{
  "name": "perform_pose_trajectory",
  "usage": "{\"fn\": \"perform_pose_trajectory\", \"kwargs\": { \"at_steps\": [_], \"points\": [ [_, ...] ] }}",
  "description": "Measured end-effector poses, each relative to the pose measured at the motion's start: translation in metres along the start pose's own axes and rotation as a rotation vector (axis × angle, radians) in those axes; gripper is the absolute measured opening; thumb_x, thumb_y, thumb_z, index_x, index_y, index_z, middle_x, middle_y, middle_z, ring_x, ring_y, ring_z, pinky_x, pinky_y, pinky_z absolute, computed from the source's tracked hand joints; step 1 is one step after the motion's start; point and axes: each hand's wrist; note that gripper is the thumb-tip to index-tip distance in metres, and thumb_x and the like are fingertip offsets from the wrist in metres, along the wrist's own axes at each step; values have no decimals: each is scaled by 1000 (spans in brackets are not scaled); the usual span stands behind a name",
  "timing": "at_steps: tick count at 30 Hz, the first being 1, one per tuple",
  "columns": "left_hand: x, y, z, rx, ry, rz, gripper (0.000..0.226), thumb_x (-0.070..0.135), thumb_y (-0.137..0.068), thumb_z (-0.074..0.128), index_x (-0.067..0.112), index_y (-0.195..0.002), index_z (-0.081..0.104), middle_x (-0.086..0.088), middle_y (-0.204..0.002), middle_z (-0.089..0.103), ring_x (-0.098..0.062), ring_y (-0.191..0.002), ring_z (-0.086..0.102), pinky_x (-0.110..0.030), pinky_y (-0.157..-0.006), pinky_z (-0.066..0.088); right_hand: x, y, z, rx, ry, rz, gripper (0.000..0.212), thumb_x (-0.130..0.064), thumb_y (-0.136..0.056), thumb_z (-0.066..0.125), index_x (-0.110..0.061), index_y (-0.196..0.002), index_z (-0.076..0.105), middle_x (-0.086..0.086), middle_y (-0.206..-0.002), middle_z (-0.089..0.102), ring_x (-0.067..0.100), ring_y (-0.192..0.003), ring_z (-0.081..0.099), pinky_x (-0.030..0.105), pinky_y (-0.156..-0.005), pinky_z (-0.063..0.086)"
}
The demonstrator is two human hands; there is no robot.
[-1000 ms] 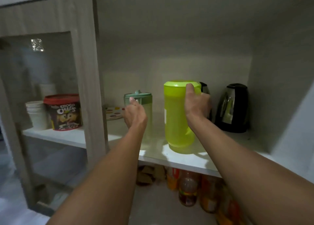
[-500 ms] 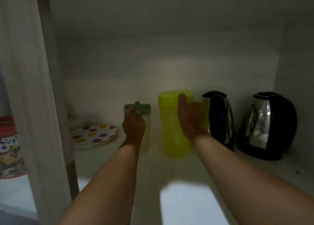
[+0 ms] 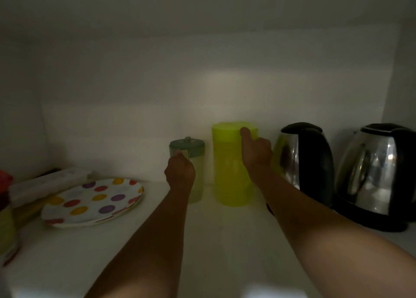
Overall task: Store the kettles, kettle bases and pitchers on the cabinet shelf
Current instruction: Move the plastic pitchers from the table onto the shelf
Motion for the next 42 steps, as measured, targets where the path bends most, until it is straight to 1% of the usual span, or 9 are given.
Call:
{"fn": "perform_pose_trajectory", "kwargs": {
  "at_steps": [8, 13, 15, 19, 24, 28, 31, 35, 42],
  "points": [
    [11, 2, 2, -15, -70, -112, 61, 43, -105, 23, -5, -139, 39, -28, -138, 47, -42, -126, 47, -47, -103, 38, 8, -22, 2, -29, 93, -25, 116, -85, -46, 38, 0, -119, 65, 21, -115, 70, 39, -103, 68, 51, -91, 56],
    [21, 16, -1, 118, -112, -206, 64, 52, -100, 32, 2, -140, 36, -26, -141, 38, -42, -129, 40, -55, -107, 33, -4, -4, -19, -77, 114, -73, 72, -59, -90, 59, -4, -134, 44, 18, -130, 57, 37, -119, 57, 36, -87, 44],
    [26, 27, -5, 158, -146, -174, 61, 52, -99, 34, 4, -137, 39, -24, -140, 39, -41, -129, 40, -61, -107, 31, 1, 0, -28, -57, 138, -122, 66, -52, -91, 62, -5, -133, 41, 19, -130, 56, 37, -119, 56, 37, -85, 42],
    [37, 62, -18, 151, -198, -62, 56, 46, -101, 33, 2, -136, 40, -23, -138, 41, -41, -129, 41, -59, -108, 29, 5, 22, -54, -30, 293, -316, 67, -46, -93, 61, -9, -144, 36, 19, -140, 52, 38, -129, 49, 45, -104, 42],
    [47, 126, -50, 123, -416, 162, 55, 44, -102, 28, 9, -143, 40, -17, -146, 41, -35, -137, 37, -57, -112, 24, 10, 60, -94, -156, 435, -485, 64, -46, -96, 53, -18, -151, 35, 16, -153, 41, 36, -142, 36, 50, -114, 32],
    [51, 190, -92, 136, -639, 409, 56, 44, -102, 28, 12, -147, 36, -14, -154, 34, -31, -144, 26, -53, -117, 16, 14, 109, -123, -269, 650, -530, 63, -54, -99, 40, -33, -156, 24, 9, -167, 15, 33, -153, 12, 48, -123, 12],
    [52, 242, -127, 153, -748, 497, 55, 42, -102, 32, 14, -148, 33, -14, -155, 32, -30, -146, 23, -50, -119, 15, 16, 157, -146, -306, 717, -601, 61, -55, -99, 38, -38, -156, 23, 7, -168, 11, 38, -152, 9, 53, -122, 12],
    [51, 297, -189, 152, -863, 522, 59, 44, -102, 30, 14, -153, 24, -13, -161, 21, -29, -150, 15, -50, -120, 9, 11, 217, -164, -427, 721, -593, 62, -59, -99, 33, -42, -156, 17, 5, -169, 3, 37, -153, 2, 56, -122, 9],
    [31, 365, -352, 326, -982, 320, 62, 46, -102, 26, 17, -156, 17, -10, -165, 10, -26, -152, 5, -50, -121, 0, -27, 360, -131, -663, 611, -736, 65, -60, -98, 31, -43, -157, 10, 3, -169, -4, 35, -154, -4, 56, -122, 1]
  ]
}}
Point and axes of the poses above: each hand's wrist, its own y-axis away from the middle knuckle, its own z-axis out of the palm, x = y × z
